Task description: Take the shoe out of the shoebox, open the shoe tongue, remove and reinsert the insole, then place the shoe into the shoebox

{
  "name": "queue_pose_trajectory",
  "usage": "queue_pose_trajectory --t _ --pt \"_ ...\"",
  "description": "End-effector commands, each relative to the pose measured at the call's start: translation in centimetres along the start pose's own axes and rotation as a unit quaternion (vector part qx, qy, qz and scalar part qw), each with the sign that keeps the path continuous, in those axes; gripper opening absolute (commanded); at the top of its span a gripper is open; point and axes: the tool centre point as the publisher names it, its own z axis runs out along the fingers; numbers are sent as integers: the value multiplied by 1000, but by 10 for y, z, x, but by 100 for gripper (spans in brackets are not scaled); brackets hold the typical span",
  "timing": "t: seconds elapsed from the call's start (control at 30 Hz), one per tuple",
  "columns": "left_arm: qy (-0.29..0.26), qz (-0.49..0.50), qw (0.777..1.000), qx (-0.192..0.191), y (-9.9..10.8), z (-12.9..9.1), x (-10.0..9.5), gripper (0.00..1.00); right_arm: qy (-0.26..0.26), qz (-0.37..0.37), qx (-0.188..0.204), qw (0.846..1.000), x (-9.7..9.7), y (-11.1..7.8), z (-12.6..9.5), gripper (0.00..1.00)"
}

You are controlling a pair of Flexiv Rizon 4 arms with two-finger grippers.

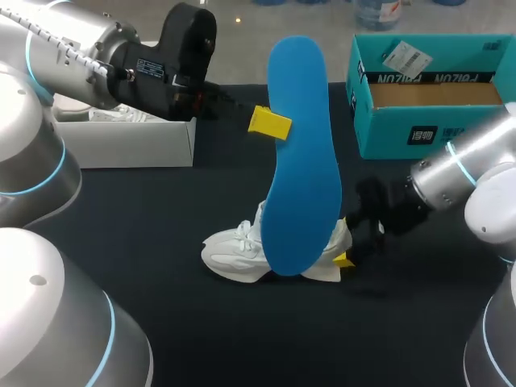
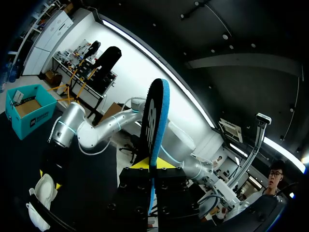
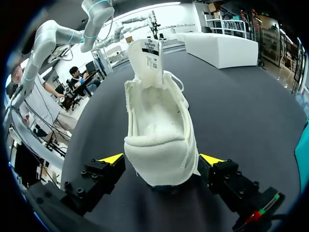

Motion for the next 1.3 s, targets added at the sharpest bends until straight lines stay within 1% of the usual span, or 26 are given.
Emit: queue_pose_trajectory --t 0.03,0.13,0.23,0.37,0.57,0.67,0.83,0.97,1.07,1.3 --pt "0 0 1000 0 0 1 -1 0 1 6 116 993 0 10 -12 100" --pt "0 0 1000 0 0 1 -1 0 -1 12 162 987 2 17 -21 100" --pt "0 0 1000 0 0 1 -1 0 -1 15 197 980 5 24 -29 100" --pt "0 0 1000 0 0 1 -1 0 -1 18 221 975 10 33 -41 100" --pt "0 0 1000 0 0 1 -1 0 -4 46 278 959 16 38 -50 100" --pt "0 0 1000 0 0 1 -1 0 -18 63 301 951 17 41 -53 100" --pt "0 0 1000 0 0 1 -1 0 -35 54 340 938 20 50 -59 100" --pt "0 0 1000 0 0 1 -1 0 -48 31 347 936 23 53 -61 100" --pt "0 0 1000 0 0 1 -1 0 -54 12 339 939 24 54 -62 100" --pt "0 0 1000 0 0 1 -1 0 -61 7 324 944 23 54 -61 100"
